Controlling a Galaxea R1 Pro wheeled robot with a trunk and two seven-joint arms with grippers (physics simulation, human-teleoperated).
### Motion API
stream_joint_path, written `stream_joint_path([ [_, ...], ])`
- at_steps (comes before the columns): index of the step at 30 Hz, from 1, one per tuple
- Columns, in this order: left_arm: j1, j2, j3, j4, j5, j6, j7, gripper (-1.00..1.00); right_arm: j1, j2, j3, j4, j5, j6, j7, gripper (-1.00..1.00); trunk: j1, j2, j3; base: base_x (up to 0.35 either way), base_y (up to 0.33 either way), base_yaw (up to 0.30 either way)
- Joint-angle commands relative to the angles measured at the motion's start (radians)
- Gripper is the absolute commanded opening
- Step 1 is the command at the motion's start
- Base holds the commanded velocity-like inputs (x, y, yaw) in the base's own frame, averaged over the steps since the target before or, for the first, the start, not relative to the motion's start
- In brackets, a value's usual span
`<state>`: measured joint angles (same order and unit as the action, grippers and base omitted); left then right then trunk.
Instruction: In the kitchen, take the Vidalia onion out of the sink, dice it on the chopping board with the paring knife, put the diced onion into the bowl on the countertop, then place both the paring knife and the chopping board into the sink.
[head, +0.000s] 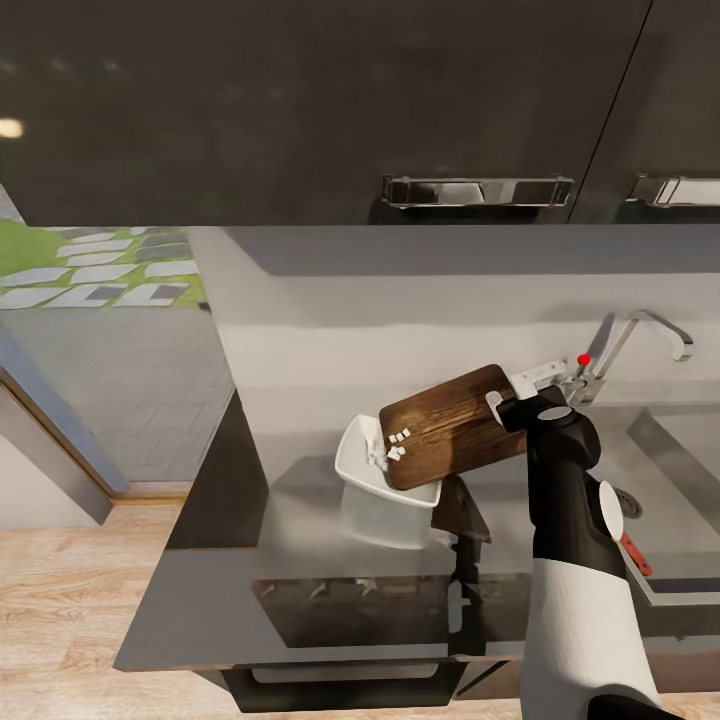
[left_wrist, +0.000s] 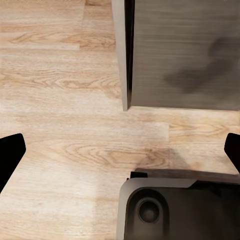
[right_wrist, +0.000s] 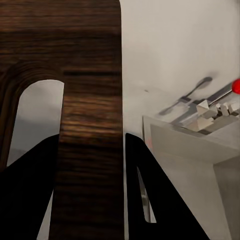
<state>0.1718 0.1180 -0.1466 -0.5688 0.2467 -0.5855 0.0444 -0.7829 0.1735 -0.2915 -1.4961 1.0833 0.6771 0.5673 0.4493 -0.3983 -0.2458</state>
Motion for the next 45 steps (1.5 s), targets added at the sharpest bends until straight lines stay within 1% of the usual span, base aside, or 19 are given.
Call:
stream_joint_path([
  [1, 0.000, 0.002, -0.008, -0.002, 0.009, -0.002, 0.005, 1.00, -0.001, 0.001, -0.002, -0.001, 0.014, 0.000, 0.010, -1.00, 0.001, -0.002, -0.002, 0.000, 0.000, 0.000],
  [27, 0.000, 0.002, -0.008, 0.000, 0.009, -0.002, 0.005, 1.00, -0.001, 0.001, -0.001, -0.022, 0.006, 0.002, 0.014, -1.00, 0.001, -0.002, -0.002, 0.000, 0.000, 0.000],
  [31, 0.000, 0.002, -0.008, 0.000, 0.009, -0.001, 0.005, 1.00, -0.001, 0.001, -0.001, -0.029, 0.006, 0.023, 0.016, -1.00, 0.001, -0.002, -0.002, 0.000, 0.000, 0.000],
  [33, 0.000, 0.002, -0.008, 0.000, 0.009, -0.001, 0.005, 1.00, -0.001, 0.001, 0.007, -0.030, 0.006, 0.028, 0.017, -1.00, 0.001, -0.002, -0.002, 0.000, 0.000, 0.000],
  [36, 0.000, 0.002, -0.008, 0.001, 0.009, -0.001, 0.005, 1.00, -0.001, 0.001, 0.052, -0.030, 0.005, 0.031, 0.017, -1.00, 0.001, -0.002, -0.002, 0.000, 0.000, 0.000],
  [39, 0.000, 0.002, -0.008, 0.000, 0.009, -0.002, 0.005, 1.00, -0.001, 0.001, 0.062, -0.030, 0.004, 0.032, 0.017, -1.00, 0.001, -0.002, -0.002, 0.000, 0.000, 0.000],
  [45, 0.000, 0.002, -0.008, 0.000, 0.009, -0.002, 0.005, 1.00, -0.001, 0.001, 0.066, -0.031, 0.004, 0.032, 0.017, -1.00, 0.001, -0.002, -0.002, 0.000, 0.000, 0.000],
])
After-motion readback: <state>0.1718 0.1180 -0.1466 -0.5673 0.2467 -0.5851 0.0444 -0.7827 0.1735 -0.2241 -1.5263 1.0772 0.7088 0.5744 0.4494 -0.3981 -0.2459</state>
